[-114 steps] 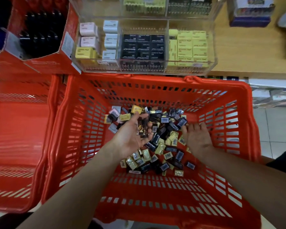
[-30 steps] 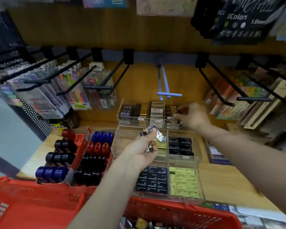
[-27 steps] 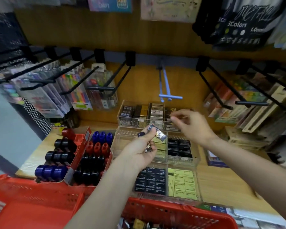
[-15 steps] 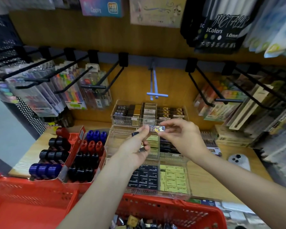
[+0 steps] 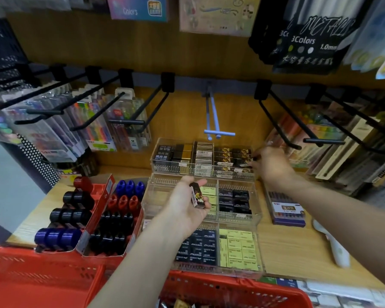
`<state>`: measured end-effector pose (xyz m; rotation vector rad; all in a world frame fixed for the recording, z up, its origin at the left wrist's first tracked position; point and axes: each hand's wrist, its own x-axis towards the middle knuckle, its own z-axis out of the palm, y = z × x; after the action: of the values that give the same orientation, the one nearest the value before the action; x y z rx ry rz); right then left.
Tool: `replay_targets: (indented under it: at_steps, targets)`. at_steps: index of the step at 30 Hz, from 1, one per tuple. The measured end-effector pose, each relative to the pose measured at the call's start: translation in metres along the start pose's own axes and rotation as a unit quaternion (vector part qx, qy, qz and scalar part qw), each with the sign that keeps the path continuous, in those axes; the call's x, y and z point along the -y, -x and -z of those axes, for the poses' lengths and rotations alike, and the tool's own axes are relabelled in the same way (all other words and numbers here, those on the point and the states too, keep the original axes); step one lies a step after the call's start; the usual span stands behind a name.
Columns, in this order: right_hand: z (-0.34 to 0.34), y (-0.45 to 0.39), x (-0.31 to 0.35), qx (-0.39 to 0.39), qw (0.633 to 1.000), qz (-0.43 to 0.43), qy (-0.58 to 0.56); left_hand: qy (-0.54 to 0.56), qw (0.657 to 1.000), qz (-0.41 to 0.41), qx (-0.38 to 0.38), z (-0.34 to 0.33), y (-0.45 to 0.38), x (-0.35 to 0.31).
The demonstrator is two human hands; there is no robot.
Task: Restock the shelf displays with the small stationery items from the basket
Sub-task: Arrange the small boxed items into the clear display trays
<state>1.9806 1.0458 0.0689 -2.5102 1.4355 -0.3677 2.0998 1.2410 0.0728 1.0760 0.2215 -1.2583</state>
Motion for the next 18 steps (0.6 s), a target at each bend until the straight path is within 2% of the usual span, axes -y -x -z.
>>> replay_targets:
  at_steps: [7, 9, 11, 13, 15, 16, 18]
  targets:
    - [-0.008, -0.017, 0.009, 0.021, 0.996, -0.075, 0.034, -0.025, 0.999, -0.007, 0.040, -0.001, -0.004, 0.002]
    - [-0.005, -0.010, 0.011, -0.009, 0.997, -0.060, 0.039, -0.053, 0.997, -0.020, 0.042, 0.001, -0.007, 0.001]
    - [-0.006, 0.011, 0.017, -0.059, 0.997, 0.026, -0.043, -0.066, 0.997, -0.038, 0.023, 0.003, -0.009, 0.001]
    - [-0.006, 0.043, 0.027, -0.009, 0.977, 0.100, -0.189, -0.055, 0.997, -0.057, 0.015, 0.003, -0.010, 0.002]
    - [-0.007, 0.073, 0.041, 0.103, 0.926, 0.090, -0.351, -0.016, 0.997, -0.074, 0.017, 0.002, -0.009, 0.003]
    - [-0.010, 0.084, 0.045, 0.133, 0.905, 0.071, -0.399, 0.006, 0.997, -0.081, 0.017, 0.000, -0.009, 0.005]
    - [-0.016, 0.095, 0.050, 0.132, 0.887, 0.037, -0.440, 0.035, 0.995, -0.090, 0.016, -0.004, -0.008, 0.009]
